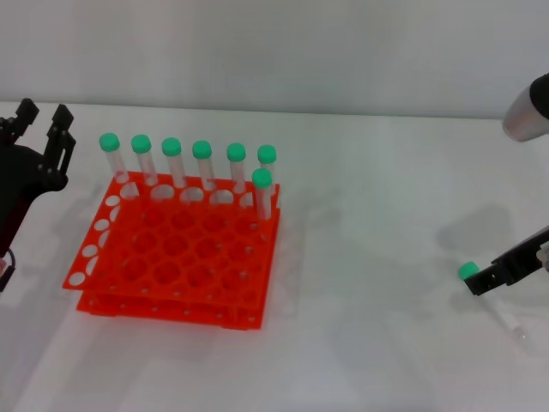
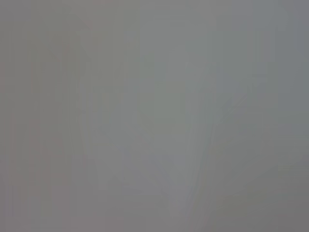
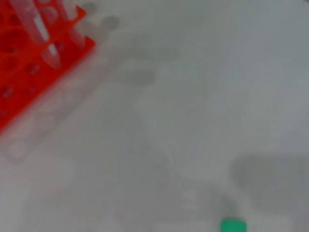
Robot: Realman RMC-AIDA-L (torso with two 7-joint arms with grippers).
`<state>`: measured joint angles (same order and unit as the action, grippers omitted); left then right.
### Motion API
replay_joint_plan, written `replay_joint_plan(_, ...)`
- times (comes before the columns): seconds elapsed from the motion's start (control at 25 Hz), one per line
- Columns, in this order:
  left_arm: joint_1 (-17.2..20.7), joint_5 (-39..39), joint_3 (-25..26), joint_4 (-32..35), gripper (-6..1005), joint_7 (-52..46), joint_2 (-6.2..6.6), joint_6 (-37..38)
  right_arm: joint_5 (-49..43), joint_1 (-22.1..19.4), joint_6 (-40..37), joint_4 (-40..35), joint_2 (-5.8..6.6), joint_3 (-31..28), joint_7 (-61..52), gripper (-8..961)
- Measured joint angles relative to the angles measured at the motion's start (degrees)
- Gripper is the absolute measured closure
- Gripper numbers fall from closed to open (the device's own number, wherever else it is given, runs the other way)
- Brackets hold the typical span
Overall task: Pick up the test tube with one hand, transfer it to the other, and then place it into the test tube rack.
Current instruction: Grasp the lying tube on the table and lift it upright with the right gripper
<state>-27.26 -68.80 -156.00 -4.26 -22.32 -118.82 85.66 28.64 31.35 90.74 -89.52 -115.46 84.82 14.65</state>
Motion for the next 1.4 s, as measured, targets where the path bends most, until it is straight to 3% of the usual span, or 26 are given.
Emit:
replay_joint_plan(0.24, -0.2, 0.0, 0.0, -1.3, 568, 0.0, 0.03, 0.1, -1.7, 1.1, -1.6, 5.9, 0.09, 0.0, -0.4, 136)
replay_joint_plan(0.48, -0.5, -0.1, 0.0, -1.9, 567, 0.2, 0.08, 0.1, -3.3, 2.6, -1.0, 8.9, 0.01, 0.1, -1.2, 365)
replay_joint_plan(1.2, -1.0, -1.3, 0.0, -2.1, 569, 2.4, 0.0, -0.3, -3.4, 7.4, -1.1, 16.3, -0.03, 3.9, -1.2, 365)
replay_joint_plan(1.4, -1.0, -1.3, 0.0, -2.1, 568, 2.9, -0.06, -0.4, -4.4, 7.6, -1.5, 16.7, -0.07, 6.3, -2.0, 404)
